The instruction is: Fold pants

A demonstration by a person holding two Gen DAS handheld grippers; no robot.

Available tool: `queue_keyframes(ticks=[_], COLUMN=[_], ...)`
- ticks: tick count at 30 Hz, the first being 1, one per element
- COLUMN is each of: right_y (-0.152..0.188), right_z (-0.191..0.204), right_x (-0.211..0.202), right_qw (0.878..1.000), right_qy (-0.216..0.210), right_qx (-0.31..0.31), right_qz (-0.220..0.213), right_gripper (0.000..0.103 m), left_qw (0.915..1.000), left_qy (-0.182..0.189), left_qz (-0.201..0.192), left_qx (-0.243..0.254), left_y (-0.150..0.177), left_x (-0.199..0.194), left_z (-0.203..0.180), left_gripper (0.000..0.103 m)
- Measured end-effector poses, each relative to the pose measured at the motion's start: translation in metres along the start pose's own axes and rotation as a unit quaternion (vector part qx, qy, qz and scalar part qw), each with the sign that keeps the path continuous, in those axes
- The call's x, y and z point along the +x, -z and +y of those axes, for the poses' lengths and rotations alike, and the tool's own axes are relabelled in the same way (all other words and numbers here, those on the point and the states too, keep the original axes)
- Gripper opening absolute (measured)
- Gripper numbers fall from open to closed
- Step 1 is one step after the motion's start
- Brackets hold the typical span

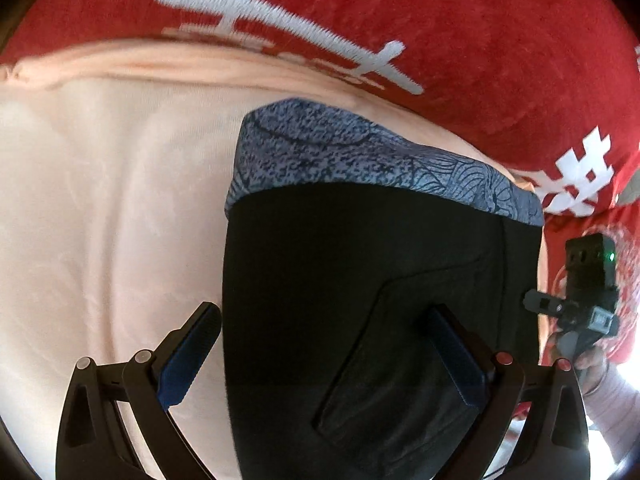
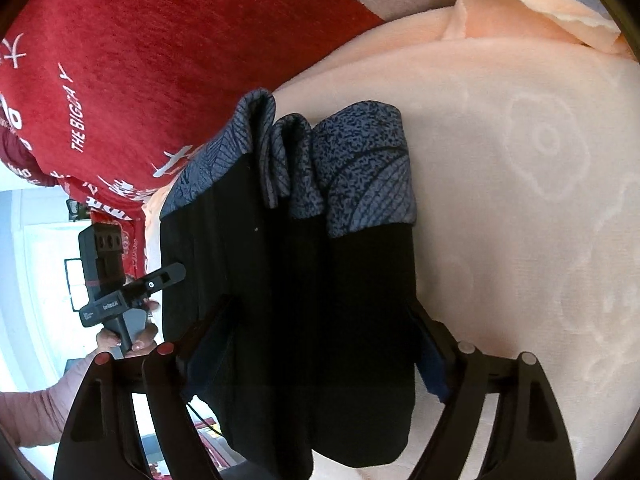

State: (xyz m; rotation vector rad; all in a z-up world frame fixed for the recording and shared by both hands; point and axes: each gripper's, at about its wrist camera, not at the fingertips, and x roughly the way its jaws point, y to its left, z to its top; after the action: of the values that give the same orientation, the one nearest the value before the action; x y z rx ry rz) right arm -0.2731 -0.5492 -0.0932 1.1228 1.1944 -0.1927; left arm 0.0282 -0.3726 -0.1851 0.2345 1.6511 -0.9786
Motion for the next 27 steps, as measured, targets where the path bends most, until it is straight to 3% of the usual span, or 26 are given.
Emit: queue_keyframes(ticks=[3,5,7,9,12,14,21,27], right_y=[-0.002,-0.002,-0.003,-0.003,-0.001,0.0,0.006,0.021], right_z=[0.003,0.002,0.006,0.009,0.01,0.007,0.015,0.026], right_x=[0.003,0.0,0.002,0.002,-0.001,-0.006,-0.022,-0.033], right_qw=[1.0,1.0,1.0,0.999,0.999,0.999,0.999,0.999], right_qy=[0.009,0.014,0.026,0.04,0.028,0.016,-0.005,-0.032], right_qx=[0.003,0.006,0.008,0.006,0.017,0.028,0.042,0.038], right_qz=[0.002,0.005,0.01,0.012,0.01,0.008,-0.001,0.003], right_gripper=[0.087,0.086,0.083,0.075,0.055,0.048,0.042,0.039], left_qw=[0.9999,0.9998,0.9996,0.9994,0.9991,0.9988,0.9985,0.9974], left_qy=[0.0,0.009,0.004,0.003,0.005,-0.001,-0.004,-0.022], left_qz=[-0.007,-0.018,-0.026,-0.031,-0.038,-0.041,-0.045,-0.054], left_qx=[-0.007,0.0,0.011,0.015,0.017,0.025,0.031,0.042], left_y=[0.004,0.008,0.012,0.014,0.017,0.019,0.025,0.05], left_x=[-0.001,-0.005,-0.011,-0.014,-0.024,-0.029,-0.053,-0.083], left_z=[0.0,-0.005,-0.012,-0.016,-0.021,-0.027,-0.035,-0.048], left_gripper=[0.102,0.086,0.081,0.074,0.063,0.059,0.058,0.058])
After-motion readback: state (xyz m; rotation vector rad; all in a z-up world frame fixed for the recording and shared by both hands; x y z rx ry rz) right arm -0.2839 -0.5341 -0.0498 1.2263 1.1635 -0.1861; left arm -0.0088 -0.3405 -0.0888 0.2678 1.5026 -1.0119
